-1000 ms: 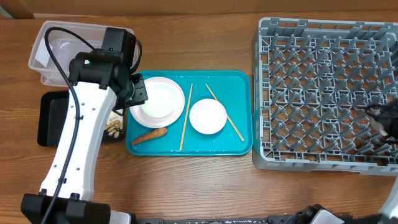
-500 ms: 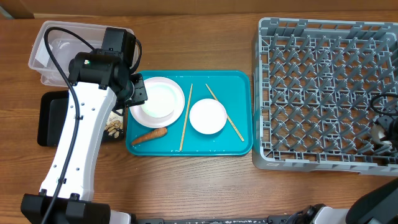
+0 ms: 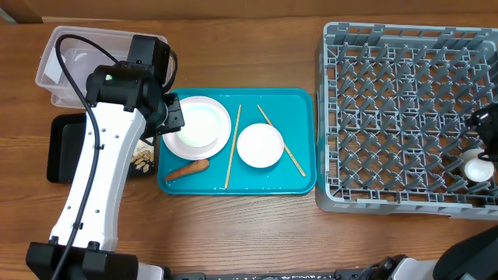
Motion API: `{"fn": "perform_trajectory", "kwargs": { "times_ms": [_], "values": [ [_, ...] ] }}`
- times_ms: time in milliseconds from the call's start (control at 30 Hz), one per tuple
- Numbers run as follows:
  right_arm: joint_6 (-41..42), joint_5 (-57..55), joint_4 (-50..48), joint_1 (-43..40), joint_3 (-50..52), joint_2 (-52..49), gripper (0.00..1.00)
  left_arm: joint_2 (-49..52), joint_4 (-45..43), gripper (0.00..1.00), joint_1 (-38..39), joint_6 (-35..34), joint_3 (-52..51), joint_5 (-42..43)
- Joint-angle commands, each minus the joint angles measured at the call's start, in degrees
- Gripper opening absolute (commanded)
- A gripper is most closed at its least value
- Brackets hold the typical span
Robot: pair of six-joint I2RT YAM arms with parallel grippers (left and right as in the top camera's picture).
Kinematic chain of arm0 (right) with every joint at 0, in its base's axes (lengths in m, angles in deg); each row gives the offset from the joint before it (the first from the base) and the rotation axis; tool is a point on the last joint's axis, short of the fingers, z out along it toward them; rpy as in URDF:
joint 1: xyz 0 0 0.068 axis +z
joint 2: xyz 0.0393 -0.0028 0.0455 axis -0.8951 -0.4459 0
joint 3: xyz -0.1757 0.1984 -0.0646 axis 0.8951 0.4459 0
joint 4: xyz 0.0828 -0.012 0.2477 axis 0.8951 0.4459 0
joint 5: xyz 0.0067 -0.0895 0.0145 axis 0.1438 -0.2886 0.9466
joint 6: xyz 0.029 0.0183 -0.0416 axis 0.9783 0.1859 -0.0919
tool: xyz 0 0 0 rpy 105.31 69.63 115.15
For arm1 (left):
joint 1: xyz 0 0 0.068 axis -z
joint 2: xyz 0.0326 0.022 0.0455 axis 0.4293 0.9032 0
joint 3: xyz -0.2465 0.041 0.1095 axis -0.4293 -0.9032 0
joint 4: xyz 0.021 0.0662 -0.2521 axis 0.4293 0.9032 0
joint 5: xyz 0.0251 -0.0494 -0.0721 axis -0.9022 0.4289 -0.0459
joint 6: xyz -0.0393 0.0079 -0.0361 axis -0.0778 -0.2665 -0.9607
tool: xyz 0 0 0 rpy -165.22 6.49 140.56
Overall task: Sort waste into correct bins and load items into the dishwasher
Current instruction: 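Lower the cup into the dish rack with the right gripper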
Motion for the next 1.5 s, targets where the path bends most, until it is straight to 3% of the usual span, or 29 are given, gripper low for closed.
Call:
{"fn": "perform_trajectory", "kwargs": {
  "times_ms": [0,67,133,167,200,267,300,333,1100,1400,1467],
  "values": [
    [0.0,3.8,2.3,0.1,-3.1,4.5,1.0,-0.2,0.1,0.38,-0.2,-0.6,0.5,-1.1],
    [0.1,1.3,5.3,0.1,-3.1,5.6,0.99,-0.2,0.1,0.38,-0.2,-0.6,0.5,-1.1],
    [0.1,-2.7,8.4,0.1,-3.0,5.7,0.87,-0.2,0.1,0.38,-0.2,-0.6,0.5,-1.1],
    [0.1,-4.3,9.0,0.1,-2.6,5.6,0.77,-0.2,0.1,0.38,-0.2,-0.6,0.5,-1.1],
    [0.1,-5.6,9.2,0.1,-1.9,5.6,0.58,-0.2,0.1,0.38,-0.2,-0.6,0.5,-1.1],
    [0.1,-7.0,9.0,0.1,-0.7,5.2,0.31,-0.2,0.1,0.38,-0.2,-0.6,0.5,-1.2],
    [0.2,-7.3,8.7,0.1,0.0,4.9,0.2,-0.2,0.1,0.38,-0.2,-0.6,0.5,-1.2],
    [0.3,-7.2,8.1,0.1,0.8,4.6,0.18,-0.2,0.1,0.38,-0.2,-0.6,0.5,-1.2],
    [6.4,-15.7,6.3,0.0,4.7,0.1,0.09,-0.2,0.2,0.38,-0.2,-0.6,0.5,-1.2],
    [6.3,-17.4,-2.2,0.0,6.3,-0.1,0.1,-0.2,0.3,0.38,-0.2,-0.6,0.5,-1.2],
    [6.3,-18.9,-4.7,0.0,6.3,-0.2,0.14,-0.2,0.4,0.38,-0.2,-0.6,0.5,-1.2]
  ]
}}
